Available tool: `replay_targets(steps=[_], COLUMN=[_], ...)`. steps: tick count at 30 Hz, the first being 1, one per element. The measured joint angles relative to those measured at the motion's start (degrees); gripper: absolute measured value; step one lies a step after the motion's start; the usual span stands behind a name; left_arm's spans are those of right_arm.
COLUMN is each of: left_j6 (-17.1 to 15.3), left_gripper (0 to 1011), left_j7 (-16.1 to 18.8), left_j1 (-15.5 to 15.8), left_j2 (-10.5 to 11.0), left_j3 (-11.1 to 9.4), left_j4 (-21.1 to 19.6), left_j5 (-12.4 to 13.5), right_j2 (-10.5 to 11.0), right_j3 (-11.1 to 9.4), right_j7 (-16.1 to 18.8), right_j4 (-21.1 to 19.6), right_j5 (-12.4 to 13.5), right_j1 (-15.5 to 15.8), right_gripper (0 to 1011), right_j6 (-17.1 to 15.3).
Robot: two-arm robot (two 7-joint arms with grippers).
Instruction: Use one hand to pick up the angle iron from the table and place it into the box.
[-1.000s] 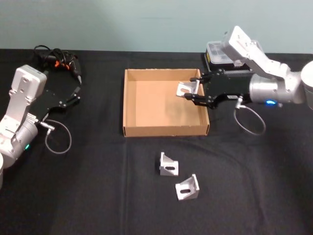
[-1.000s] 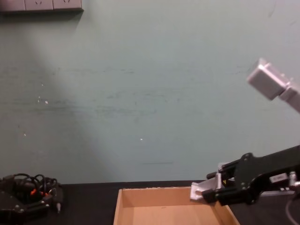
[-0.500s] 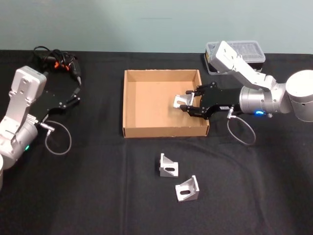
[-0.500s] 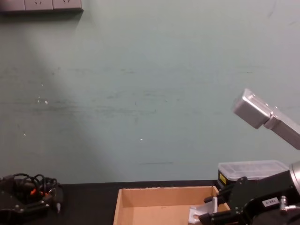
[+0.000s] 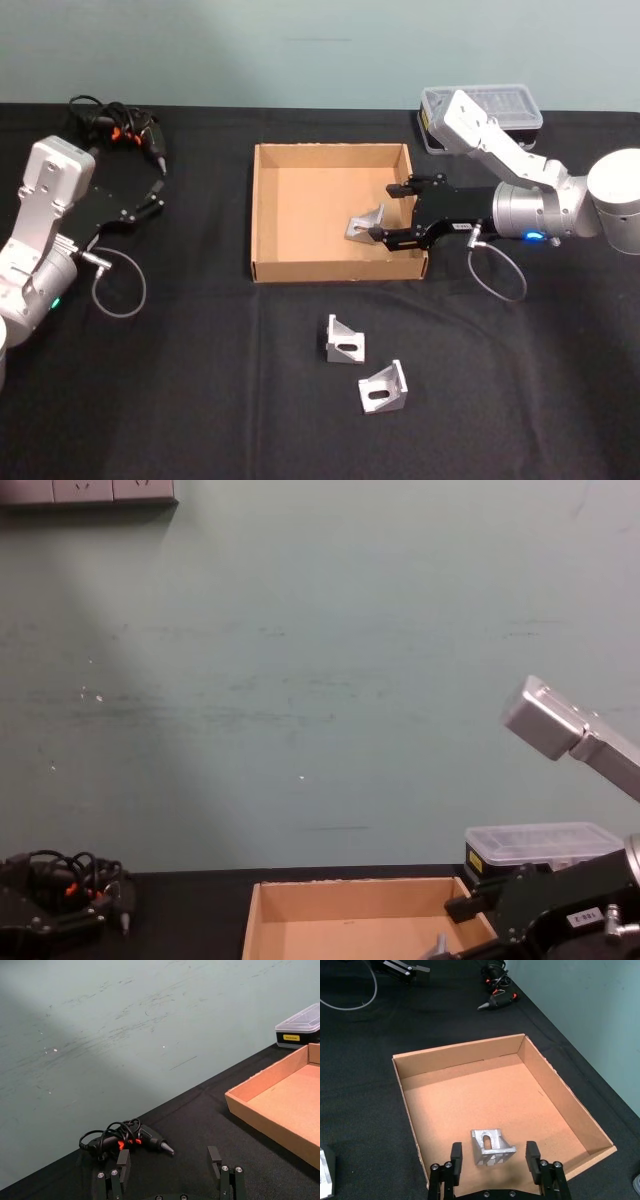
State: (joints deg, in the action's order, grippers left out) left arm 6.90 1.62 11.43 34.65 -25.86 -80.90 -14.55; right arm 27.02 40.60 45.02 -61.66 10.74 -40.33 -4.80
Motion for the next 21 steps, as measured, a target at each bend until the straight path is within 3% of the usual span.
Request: replay_targets(steps=[9,13,21], left_j6=[0.0,0.0,0.0], left_gripper=[1000,1000,1000], left_j7=[0.0,0.0,0.0], left_j1=[0.0,0.0,0.0], left_j2=[0.0,0.0,0.0], left_j3=[0.0,0.0,0.0], left_j4=[0.0,0.0,0.0], left_j5=[0.0,0.0,0.0], right_j2=[0.4,0.8,3.7], right_j3=[-1.0,-1.9,-4.7], right_j7=[-0.2,-0.4,-0.5], right_j4=[-1.2,-2.5,-9.0], right_j5=[0.1,0.6,3.6], right_j1=[0.8,1.3,3.5], right_gripper=[1003,1003,1003], right_j6=[0.4,0.7,0.9])
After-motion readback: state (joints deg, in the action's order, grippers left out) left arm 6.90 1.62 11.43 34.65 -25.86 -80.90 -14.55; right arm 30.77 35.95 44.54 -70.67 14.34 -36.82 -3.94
